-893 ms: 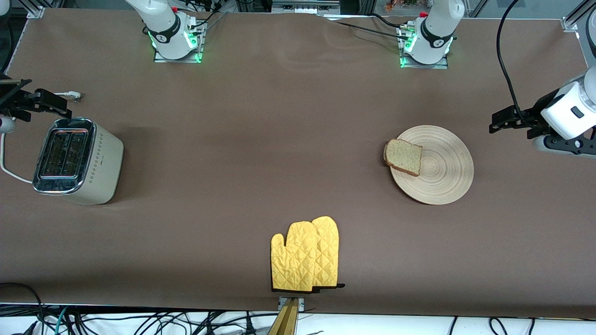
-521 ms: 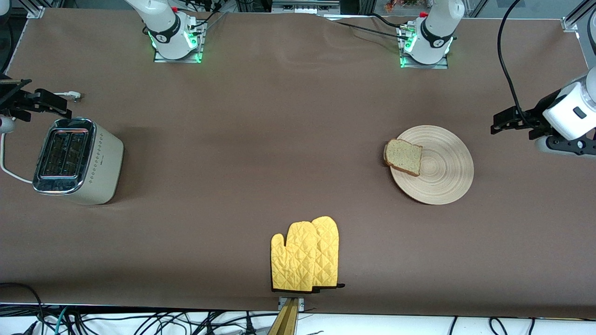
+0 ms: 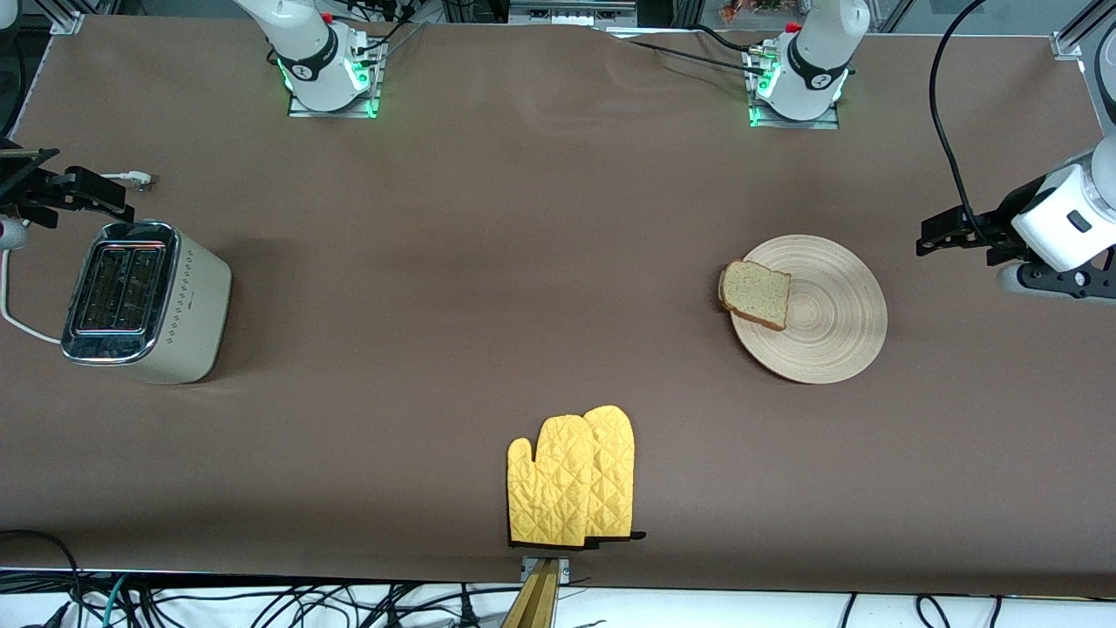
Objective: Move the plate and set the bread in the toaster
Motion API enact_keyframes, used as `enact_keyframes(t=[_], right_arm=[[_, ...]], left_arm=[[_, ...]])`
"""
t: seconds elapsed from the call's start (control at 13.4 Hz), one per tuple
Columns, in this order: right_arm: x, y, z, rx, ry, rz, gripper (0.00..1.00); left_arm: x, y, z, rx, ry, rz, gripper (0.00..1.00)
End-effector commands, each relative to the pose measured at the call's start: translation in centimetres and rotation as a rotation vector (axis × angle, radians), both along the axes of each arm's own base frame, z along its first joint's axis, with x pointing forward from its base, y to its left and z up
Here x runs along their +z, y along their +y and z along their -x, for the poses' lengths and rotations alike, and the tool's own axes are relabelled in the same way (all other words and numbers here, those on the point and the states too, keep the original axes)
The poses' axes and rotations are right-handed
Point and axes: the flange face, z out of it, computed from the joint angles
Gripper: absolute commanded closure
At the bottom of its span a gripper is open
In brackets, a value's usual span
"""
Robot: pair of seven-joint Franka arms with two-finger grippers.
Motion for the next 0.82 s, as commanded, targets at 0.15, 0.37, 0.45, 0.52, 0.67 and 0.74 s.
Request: enact_keyframes(t=[0.15,0.37,0.45,0.52,0.67,0.74], right_arm=[[0.33,-0.14,-0.04,-0.007,-0.007,0.004,0.0],[0.32,-0.14,-0.02,-0.015,-0.006,0.005,0.0],[0.32,-0.14,-0.02,-0.016,-0.006,0.005,0.0],[0.32,-0.13,-0.02,-0.015,-0.006,0.003,0.0],[0.32,-0.14,-0.02,-0.016,-0.006,0.005,0.0],[0.32,-0.13,-0.02,-0.016,-0.006,0.003,0.0]], left_arm=[[0.65,0.0,-0.33,0.008,-0.012,-0.007,0.0],[0.74,-0.18,-0.3,0.007,-0.013,-0.007,0.0],[0.74,-0.18,-0.3,0.007,-0.013,-0.007,0.0],[0.74,-0.2,-0.3,0.007,-0.013,-0.005,0.0],[0.83,-0.2,-0.26,0.007,-0.015,-0.005,0.0],[0.82,-0.2,-0.24,0.007,-0.013,-0.005,0.0]])
